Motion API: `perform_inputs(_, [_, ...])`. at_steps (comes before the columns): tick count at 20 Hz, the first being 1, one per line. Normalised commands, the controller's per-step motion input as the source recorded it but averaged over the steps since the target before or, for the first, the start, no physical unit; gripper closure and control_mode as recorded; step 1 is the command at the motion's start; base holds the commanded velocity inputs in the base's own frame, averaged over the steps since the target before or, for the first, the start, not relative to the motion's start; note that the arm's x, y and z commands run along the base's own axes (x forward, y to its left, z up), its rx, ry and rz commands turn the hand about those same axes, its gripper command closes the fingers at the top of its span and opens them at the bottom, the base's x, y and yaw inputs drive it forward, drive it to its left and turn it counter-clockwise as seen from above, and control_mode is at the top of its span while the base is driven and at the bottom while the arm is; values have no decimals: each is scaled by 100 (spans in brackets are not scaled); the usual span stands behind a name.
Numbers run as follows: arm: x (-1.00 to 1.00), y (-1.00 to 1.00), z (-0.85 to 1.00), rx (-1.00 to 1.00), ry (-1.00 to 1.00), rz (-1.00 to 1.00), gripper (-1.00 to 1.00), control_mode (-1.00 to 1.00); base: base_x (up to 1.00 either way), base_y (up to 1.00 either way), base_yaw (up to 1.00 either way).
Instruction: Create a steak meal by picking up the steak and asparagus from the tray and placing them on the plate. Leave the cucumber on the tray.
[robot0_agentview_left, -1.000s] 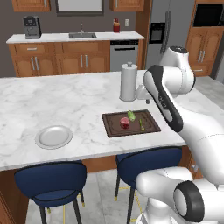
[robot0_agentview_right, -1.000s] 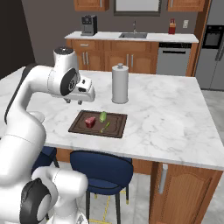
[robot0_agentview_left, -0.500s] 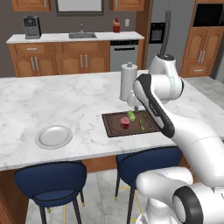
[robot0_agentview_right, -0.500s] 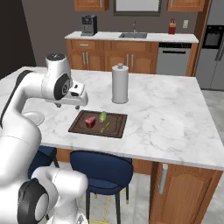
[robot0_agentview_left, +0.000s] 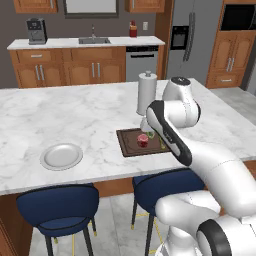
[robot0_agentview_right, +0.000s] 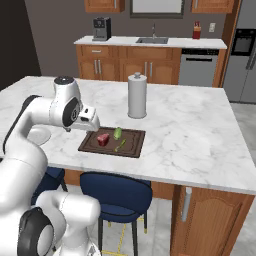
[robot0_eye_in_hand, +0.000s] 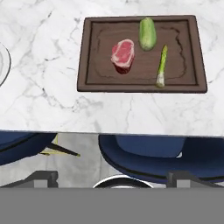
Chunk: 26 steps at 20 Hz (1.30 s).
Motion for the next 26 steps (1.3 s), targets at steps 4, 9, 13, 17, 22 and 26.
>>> perform_inputs(4, [50, -12, -37, 0, 10, -10, -100, -100, 0, 0, 0])
perform_inputs(9, [48, -4, -38, 0, 13, -7, -100, -100, 0, 0, 0])
perform_inputs(13, [46, 0, -35, 0, 12, -5, -100, -100, 0, 0, 0])
perform_inputs(17, [36, 0, -25, 0, 8, -3, -100, -100, 0, 0, 0])
perform_inputs(22, [34, 0, -27, 0, 4, 0, -100, -100, 0, 0, 0])
perform_inputs(26, [31, 0, -37, 0, 1, 0, -100, -100, 0, 0, 0])
